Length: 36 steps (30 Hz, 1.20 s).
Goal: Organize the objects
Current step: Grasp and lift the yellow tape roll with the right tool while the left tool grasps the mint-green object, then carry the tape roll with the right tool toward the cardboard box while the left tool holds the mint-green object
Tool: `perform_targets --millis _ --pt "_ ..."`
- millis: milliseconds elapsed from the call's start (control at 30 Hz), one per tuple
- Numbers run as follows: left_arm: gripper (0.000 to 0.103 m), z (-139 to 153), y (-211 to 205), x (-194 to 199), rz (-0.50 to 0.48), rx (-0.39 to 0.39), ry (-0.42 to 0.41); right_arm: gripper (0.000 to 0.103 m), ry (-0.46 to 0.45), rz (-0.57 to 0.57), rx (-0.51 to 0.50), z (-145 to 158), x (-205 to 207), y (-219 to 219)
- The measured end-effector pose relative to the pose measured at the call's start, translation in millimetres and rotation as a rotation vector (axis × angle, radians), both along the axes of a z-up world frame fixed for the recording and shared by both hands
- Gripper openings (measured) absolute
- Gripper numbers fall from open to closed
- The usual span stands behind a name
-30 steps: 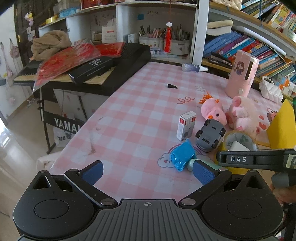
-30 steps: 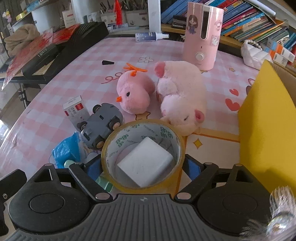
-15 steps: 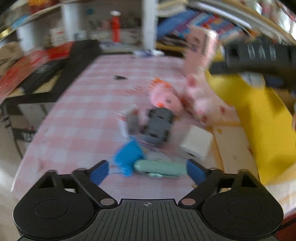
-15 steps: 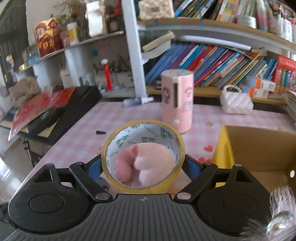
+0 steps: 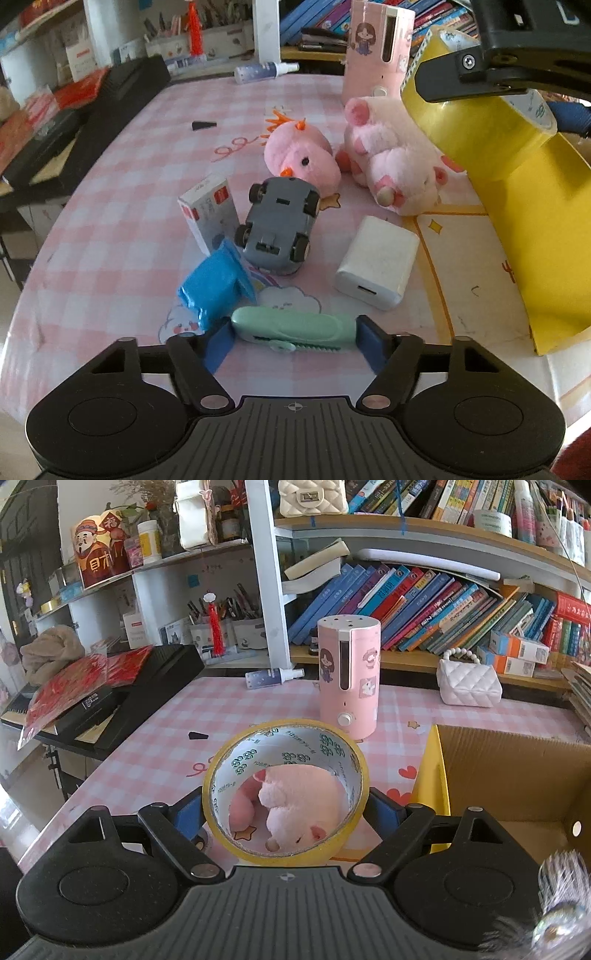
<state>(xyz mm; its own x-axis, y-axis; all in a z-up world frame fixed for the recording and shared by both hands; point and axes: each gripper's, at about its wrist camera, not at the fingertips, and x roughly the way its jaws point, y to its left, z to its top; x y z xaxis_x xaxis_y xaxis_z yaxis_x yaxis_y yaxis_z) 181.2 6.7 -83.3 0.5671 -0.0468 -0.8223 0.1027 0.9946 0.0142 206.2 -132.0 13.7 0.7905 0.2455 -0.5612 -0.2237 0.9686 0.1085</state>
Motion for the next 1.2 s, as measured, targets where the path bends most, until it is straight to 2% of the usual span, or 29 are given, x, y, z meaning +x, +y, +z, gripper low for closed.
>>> perform_targets --millis 133,267,633,900,1200 --pt "0.069 5 5 -5 0.003 -0.030 -0.010 0.087 0.002 0.002 -0.011 0 -3 0" --pt "0.069 20 12 -16 0.021 -0.047 -0.065 0.087 0.007 -0.001 -0.007 0 -5 0" --pt "0.069 51 58 -55 0.198 -0.121 -0.156 0.087 -0.003 0.057 -0.061 1 -39 14" --pt "0.069 61 67 -91 0.189 -0.118 -0.186 0.087 0.087 0.041 -0.087 -12 -74 20" --pt "0.069 71 60 -131 0.111 -0.123 -0.211 0.087 0.112 0.014 -0.077 -14 -128 18"
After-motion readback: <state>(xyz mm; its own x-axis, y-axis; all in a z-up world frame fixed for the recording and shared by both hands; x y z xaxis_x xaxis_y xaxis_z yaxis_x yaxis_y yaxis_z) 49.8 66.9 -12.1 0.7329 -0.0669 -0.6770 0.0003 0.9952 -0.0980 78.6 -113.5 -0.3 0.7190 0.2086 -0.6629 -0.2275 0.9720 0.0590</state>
